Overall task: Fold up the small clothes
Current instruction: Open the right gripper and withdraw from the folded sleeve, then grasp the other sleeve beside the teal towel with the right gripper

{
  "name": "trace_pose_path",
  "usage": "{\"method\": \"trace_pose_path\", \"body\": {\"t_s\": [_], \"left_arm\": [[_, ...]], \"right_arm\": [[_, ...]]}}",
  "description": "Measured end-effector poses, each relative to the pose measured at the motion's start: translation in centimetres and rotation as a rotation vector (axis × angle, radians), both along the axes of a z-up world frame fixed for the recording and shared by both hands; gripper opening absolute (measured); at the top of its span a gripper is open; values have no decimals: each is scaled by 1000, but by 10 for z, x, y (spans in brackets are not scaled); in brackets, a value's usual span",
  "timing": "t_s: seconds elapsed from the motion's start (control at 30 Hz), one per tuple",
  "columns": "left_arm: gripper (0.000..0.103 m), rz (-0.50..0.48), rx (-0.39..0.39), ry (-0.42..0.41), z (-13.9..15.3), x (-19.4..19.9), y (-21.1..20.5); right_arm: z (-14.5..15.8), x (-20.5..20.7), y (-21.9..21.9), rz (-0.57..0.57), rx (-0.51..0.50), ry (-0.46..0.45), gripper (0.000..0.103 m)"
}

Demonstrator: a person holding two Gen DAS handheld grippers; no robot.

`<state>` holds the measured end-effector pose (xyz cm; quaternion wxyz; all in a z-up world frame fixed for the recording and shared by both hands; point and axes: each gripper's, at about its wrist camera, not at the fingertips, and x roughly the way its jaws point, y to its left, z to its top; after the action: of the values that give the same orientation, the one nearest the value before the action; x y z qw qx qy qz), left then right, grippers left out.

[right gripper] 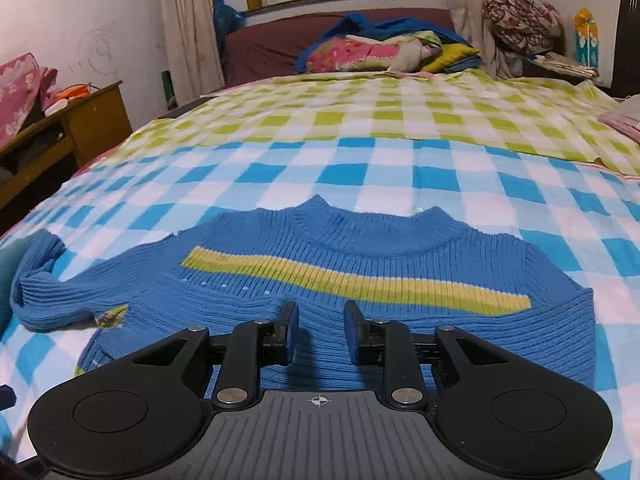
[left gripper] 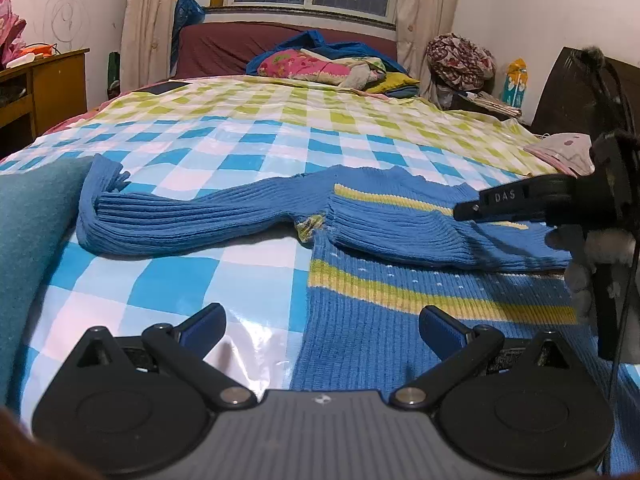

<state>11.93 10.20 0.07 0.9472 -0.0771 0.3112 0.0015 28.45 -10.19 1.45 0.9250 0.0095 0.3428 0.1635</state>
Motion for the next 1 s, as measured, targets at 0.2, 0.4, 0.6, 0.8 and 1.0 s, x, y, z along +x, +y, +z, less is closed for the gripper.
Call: {"method": "trace_pose_path", "body": {"t_s": [0.2,0.4,0.6,0.8,1.0], "left_arm": [[103,-4,4,0,-2,1,0],[103,11,-2,-14,0,0,6],[103,27,-6,-16,0,2,12],[103,40,4,-29,2,3,18],[103,113,46,-61,8,4,36]], "right_arm": [[2,1,37,185,-22,9,28],[-10,9,64,190,-91,26,29],[-9,16,76,261,-104,20,29],[-16,21,80,279,-120,34,11],[-10,21,75,246,-94,23,2]]}}
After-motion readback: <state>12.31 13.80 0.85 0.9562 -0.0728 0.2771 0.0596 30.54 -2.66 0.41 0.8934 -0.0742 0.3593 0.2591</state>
